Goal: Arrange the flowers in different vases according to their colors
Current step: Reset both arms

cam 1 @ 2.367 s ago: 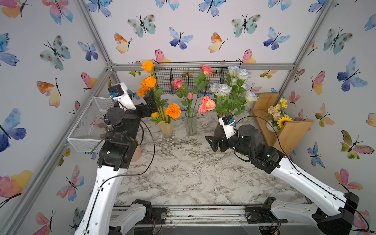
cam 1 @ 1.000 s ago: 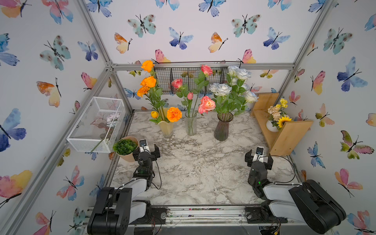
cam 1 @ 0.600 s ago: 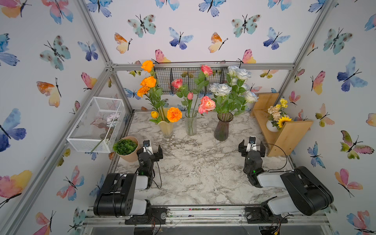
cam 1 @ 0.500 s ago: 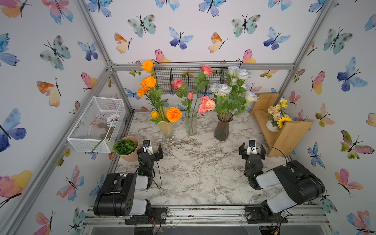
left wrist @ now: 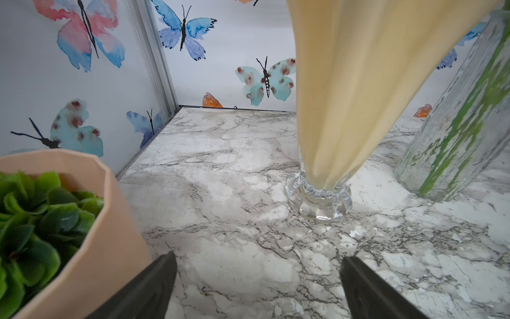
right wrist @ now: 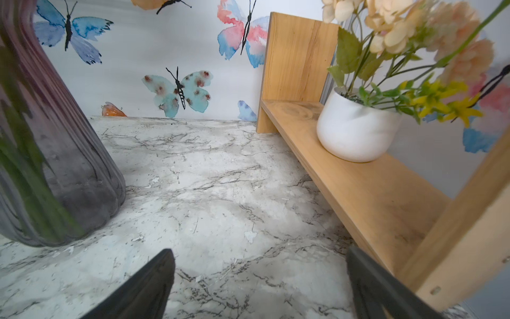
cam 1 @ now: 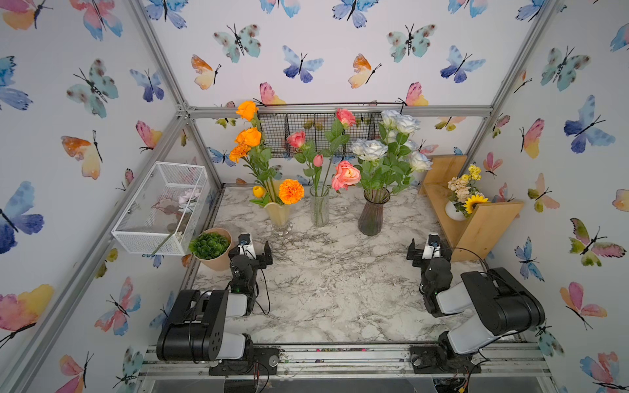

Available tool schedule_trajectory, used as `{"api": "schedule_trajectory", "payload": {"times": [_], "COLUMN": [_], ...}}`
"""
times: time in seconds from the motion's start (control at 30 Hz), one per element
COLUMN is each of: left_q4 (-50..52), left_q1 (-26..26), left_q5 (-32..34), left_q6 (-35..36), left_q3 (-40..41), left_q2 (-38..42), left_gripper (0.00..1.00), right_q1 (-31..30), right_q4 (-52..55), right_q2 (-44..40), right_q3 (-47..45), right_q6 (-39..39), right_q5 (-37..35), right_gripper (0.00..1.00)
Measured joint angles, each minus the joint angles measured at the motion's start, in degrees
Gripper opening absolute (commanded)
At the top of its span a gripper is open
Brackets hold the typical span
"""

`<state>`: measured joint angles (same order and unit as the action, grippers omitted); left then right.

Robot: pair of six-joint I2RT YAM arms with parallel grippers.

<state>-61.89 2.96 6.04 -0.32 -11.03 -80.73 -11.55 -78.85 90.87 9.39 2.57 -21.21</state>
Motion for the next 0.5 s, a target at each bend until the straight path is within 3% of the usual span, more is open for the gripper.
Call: {"api": "schedule_trajectory", "payload": {"times": [0.5], "left_q4": [0.0], "left_q1": [-0.02], "left_q5": [0.04], "left_q6": [-0.13], "left_q3": [-0.04], "left_q2": [0.0], "left_gripper": [0.99], "right_q1": [0.0], "right_q4": [0.81], "right_q2": [-0.02], "right_q3": [0.07], "right_q6": [-0.48], "right_q5": [0.35], "right_gripper": [0.99]}}
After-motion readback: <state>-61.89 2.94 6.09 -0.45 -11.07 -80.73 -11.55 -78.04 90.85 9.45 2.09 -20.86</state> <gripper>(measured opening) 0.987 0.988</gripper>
